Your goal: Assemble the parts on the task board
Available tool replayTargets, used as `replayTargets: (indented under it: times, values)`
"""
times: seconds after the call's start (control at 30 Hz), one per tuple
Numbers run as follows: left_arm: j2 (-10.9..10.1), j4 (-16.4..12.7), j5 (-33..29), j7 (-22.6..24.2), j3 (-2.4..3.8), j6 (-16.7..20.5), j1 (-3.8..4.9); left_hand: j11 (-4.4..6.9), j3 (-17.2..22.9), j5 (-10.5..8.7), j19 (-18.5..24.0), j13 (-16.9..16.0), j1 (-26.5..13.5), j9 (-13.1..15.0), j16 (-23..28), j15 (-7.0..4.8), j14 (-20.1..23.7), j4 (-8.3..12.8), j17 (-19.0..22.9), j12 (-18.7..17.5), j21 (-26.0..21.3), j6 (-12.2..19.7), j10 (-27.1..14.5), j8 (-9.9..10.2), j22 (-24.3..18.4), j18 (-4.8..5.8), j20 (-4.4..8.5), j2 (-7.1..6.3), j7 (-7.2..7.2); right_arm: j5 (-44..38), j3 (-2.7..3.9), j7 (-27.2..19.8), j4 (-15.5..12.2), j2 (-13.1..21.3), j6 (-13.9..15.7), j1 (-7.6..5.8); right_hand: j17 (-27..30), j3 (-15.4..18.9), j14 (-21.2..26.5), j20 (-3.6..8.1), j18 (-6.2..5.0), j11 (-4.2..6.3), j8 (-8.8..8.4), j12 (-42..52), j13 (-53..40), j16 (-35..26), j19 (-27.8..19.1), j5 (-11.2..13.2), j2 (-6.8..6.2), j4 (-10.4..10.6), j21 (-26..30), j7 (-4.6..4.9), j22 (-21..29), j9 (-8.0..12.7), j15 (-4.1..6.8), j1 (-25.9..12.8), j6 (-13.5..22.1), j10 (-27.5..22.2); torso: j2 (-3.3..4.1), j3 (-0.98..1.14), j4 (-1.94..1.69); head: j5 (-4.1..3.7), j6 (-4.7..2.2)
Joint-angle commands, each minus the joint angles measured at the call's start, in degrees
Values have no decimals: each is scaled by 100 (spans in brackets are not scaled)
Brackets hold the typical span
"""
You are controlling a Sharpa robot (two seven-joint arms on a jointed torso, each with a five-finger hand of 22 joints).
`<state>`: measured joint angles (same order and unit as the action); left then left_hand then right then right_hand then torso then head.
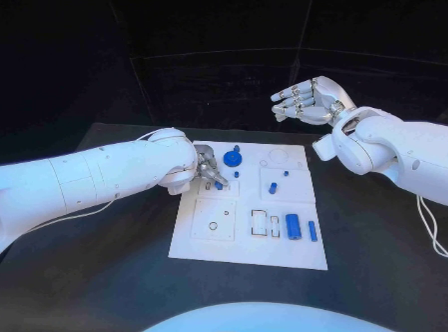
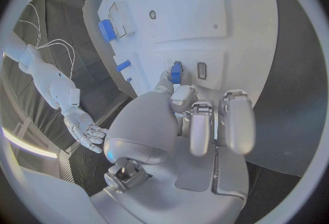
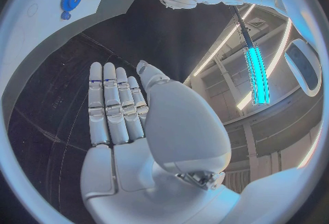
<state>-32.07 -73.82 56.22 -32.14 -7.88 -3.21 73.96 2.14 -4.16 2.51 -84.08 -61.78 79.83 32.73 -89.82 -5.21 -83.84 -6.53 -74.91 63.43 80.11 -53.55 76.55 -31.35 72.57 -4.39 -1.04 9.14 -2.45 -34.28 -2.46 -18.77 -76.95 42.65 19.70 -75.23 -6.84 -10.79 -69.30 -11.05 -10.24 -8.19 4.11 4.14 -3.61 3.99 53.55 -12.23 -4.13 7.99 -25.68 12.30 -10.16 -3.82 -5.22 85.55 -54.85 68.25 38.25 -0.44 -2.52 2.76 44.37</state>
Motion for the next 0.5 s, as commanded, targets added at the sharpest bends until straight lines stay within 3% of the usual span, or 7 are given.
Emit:
replayTargets:
  times: [0.03, 0.5]
  values:
    - [12, -17, 96, 25, -3, 156, -8, 9, 346, 19, -64, 7, 118, 7, -18, -44, -616, 318, -1509, -24, 19, -30, -14, -36, 5, 100, 49, 106, 53, 18, 4, -38, -2, -6, -50, -14, 8, -36, 18, -42, -4, -5, -28, -31, 8, -30, -6, -33, 14, 6, 36, 11, 8, 3, -37, -56, 40, -26, 2, 1, 3, 0, 6]
    - [9, -20, 98, -119, -3, -144, -11, 13, 357, 19, -68, 62, 94, 28, -18, -47, -616, 328, -1509, -74, 25, -25, -27, -51, 18, 102, 53, 87, 58, 18, 3, -41, 19, -25, -85, -13, 15, -39, 24, -45, -4, -8, -28, -32, 8, -31, -8, -30, 15, 6, 47, 14, 15, 2, -41, -67, 46, -35, -2, 1, -1, 4, 27]
